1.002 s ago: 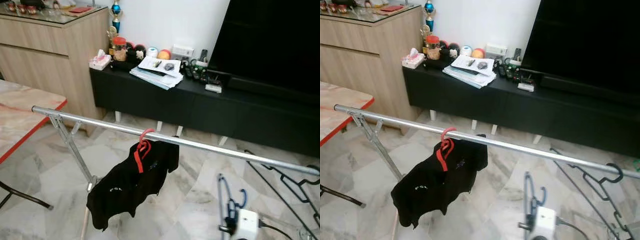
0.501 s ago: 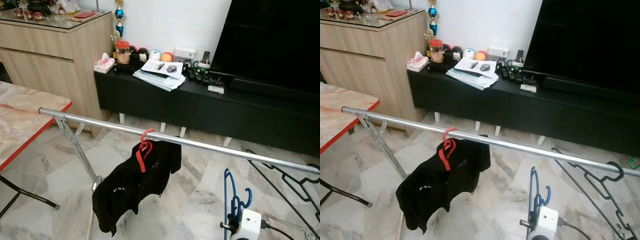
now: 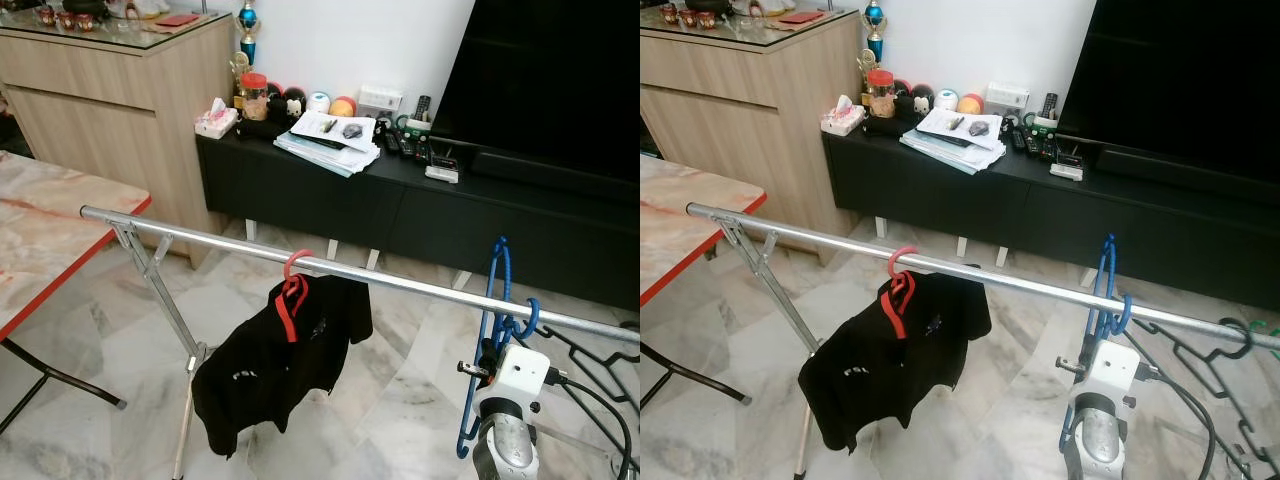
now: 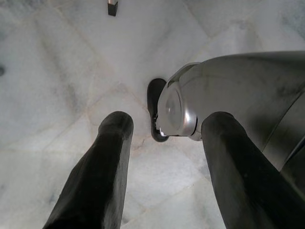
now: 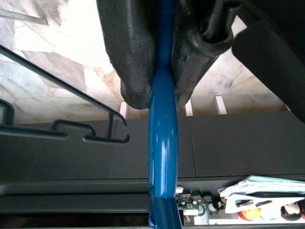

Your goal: Hang hanger

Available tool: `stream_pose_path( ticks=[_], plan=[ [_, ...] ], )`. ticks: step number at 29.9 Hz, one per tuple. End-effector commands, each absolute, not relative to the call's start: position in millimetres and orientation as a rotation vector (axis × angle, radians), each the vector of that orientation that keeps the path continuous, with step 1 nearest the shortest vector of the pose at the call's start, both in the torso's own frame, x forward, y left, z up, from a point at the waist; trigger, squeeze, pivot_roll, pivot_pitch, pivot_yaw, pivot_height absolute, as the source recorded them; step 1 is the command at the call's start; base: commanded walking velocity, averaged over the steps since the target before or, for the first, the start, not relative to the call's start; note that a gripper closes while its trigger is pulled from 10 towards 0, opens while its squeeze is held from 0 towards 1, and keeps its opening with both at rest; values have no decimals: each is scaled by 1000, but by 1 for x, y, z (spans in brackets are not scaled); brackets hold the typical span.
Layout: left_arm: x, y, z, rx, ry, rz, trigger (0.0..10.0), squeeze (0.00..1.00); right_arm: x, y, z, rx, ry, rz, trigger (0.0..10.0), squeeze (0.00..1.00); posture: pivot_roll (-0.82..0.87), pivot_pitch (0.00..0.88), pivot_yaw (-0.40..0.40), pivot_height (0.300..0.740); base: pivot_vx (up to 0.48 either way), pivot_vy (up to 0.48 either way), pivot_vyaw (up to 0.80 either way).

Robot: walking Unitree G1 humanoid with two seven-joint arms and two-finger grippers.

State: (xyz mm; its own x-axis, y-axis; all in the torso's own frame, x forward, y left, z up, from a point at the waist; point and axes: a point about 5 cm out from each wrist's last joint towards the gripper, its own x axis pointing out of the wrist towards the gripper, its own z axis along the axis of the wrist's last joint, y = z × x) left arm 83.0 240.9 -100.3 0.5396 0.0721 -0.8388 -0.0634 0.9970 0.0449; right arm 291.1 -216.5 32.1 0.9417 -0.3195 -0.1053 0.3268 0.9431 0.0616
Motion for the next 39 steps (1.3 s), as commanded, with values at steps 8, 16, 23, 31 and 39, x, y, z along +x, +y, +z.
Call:
stream_pose_path(
  ticks=[8, 16, 23, 31, 39],
  plan=[
    [75, 238, -103, 9, 1041, 65, 10000, 0, 304, -215, 32, 82, 216, -279, 10000, 0, 114, 51, -100, 740, 0, 0, 0],
    [76, 238, -103, 7, 1041, 61, 10000, 0, 326, -205, 46, 112, 249, -203, 10000, 0, 121, 49, -99, 740, 0, 0, 0],
    [76, 238, -104, 4, 1050, 58, 10000, 0, 332, -195, 46, 77, 309, -152, 10000, 0, 122, 52, -101, 740, 0, 0, 0],
    [74, 237, -104, -1, 1061, 43, 10000, 0, 321, -190, 25, 64, 462, -122, 10000, 0, 119, 57, -101, 740, 0, 0, 0],
    [74, 236, -104, 3, 1062, 36, 10000, 0, 321, -195, 28, 79, 424, -141, 10000, 773, 119, 54, -102, 740, 0, 0, 0]
  ],
)
